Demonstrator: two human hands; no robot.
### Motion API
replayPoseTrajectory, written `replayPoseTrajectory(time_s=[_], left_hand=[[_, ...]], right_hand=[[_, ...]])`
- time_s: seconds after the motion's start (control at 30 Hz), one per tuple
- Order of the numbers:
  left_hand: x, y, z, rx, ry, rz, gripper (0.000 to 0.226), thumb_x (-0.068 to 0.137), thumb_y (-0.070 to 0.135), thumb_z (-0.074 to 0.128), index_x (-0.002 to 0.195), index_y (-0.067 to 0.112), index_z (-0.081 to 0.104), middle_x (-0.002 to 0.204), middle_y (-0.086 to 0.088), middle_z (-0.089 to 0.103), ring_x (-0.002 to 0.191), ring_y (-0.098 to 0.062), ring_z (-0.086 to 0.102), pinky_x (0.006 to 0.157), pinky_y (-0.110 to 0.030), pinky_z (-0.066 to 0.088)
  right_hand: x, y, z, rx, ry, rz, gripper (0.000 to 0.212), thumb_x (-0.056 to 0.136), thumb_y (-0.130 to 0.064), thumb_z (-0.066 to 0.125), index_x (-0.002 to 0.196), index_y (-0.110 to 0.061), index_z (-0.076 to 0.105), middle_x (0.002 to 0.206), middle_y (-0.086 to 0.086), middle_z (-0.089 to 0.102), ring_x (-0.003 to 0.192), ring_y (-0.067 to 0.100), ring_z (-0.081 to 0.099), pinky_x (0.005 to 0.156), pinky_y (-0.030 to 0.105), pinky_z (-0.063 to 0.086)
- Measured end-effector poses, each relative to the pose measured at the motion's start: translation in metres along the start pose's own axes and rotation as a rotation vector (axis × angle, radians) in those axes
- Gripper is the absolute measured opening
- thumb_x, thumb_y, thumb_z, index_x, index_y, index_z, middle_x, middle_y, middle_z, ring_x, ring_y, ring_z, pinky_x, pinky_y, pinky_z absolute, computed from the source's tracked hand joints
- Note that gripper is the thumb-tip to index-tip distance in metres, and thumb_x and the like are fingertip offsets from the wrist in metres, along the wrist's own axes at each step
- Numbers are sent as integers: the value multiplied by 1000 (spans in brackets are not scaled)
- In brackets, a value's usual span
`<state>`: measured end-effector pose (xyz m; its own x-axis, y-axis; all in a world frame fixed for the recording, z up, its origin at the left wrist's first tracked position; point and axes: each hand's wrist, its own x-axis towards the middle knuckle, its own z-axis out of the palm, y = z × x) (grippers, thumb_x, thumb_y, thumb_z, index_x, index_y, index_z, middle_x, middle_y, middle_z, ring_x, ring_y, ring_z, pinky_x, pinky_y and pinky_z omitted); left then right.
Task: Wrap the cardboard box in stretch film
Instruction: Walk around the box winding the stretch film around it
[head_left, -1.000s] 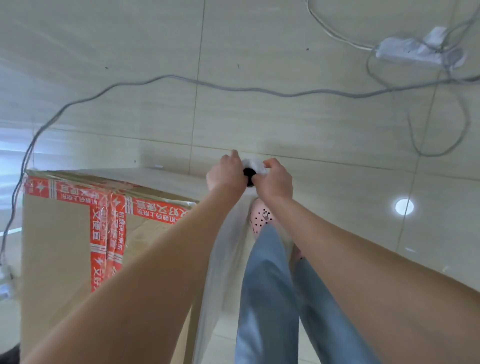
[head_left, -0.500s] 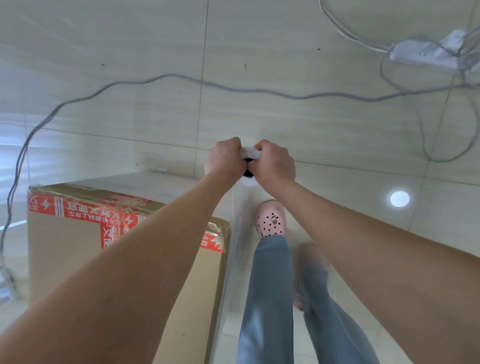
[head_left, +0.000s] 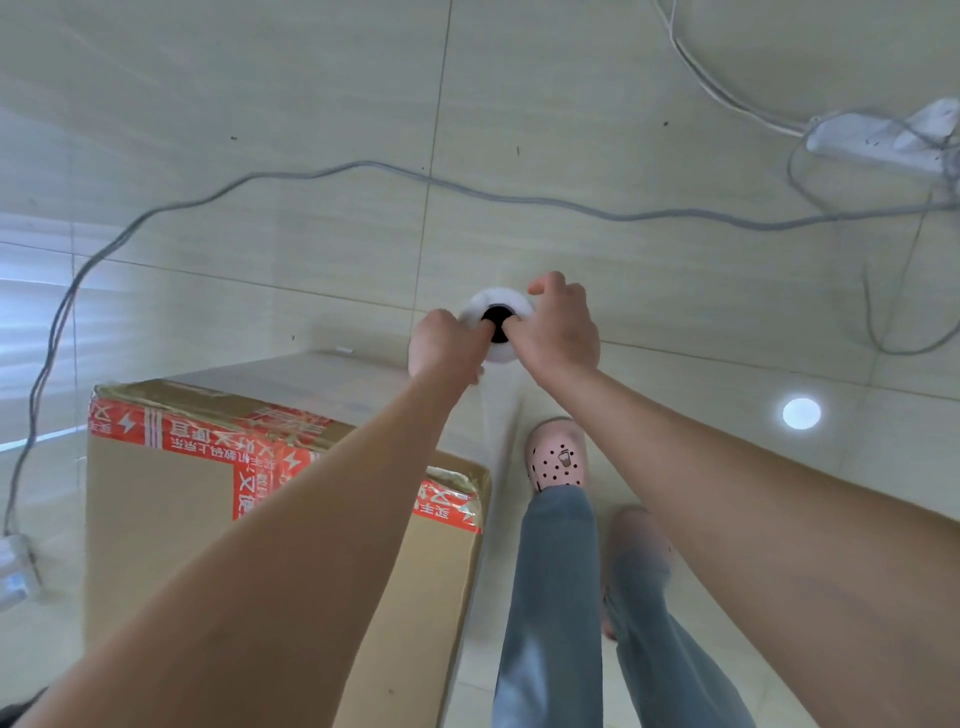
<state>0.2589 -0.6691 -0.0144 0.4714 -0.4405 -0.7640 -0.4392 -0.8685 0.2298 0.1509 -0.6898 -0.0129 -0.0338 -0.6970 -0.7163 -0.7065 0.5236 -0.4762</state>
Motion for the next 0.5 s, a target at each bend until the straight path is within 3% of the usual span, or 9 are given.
replayPoseTrajectory(time_s=[0.1,0.23,0.3,0.5], left_hand=[[5,2,-5,81,-20,13,36,82,32,61,98,0,59,84,-9,66,72,-26,65,68,-36,58],[12,17,-10,502,51,398,39,87,16,55,124,18,47,113,-5,53,96,-27,58,65,-34,42],[18,23,-16,653,57,503,38,87,14,53,124,23,51,114,-4,53,98,-27,58,64,-32,38],[40,20,-40,547,61,416,24,86,13,51,108,15,60,102,-6,61,84,-25,57,63,-30,38]], right_hand=[[2,-3,6,36,-33,17,37,83,-25,60,118,-21,49,118,4,51,93,23,54,71,27,34],[8,-12,8,-12,-60,-26,32,84,-25,60,114,-21,53,112,4,54,85,22,54,68,28,36],[11,-17,11,-31,-60,-49,28,83,-26,60,110,-21,55,107,3,57,79,21,55,65,28,37],[19,-39,18,-176,-76,-207,30,83,-20,57,113,-22,58,111,3,56,90,23,58,69,29,35]])
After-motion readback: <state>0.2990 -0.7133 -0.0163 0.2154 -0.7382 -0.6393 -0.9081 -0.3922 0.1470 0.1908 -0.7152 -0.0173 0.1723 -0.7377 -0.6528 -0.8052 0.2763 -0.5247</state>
